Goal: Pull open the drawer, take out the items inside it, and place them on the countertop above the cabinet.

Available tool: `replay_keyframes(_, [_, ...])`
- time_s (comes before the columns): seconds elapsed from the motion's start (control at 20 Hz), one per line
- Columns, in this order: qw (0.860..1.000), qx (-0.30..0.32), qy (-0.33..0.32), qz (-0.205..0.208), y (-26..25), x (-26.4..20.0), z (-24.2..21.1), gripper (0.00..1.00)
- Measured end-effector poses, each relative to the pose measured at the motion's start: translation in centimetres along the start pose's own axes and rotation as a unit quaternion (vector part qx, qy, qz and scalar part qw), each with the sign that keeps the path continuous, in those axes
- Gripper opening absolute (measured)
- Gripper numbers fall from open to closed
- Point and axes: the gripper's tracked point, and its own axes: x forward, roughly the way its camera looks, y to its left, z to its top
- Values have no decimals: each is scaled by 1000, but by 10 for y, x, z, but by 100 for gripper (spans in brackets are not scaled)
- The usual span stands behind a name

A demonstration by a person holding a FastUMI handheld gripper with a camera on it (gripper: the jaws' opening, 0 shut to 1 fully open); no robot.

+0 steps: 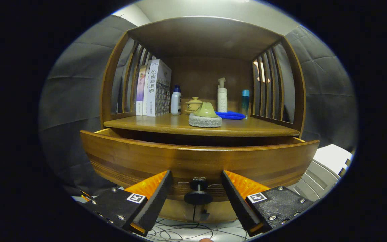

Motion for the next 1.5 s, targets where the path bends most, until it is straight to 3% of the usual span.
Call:
replay_keyframes(0.5, [1000,22,6,-2,0,39,13,94])
replay_keyframes(0.95, [1000,-8,-1,-17,2,58,13,95])
replay_keyframes(1.25, [1000,-9,-15,17,-5,22,26,95])
replay_keyframes(1.5, [999,-10,-45,10,-30,-26,56,95])
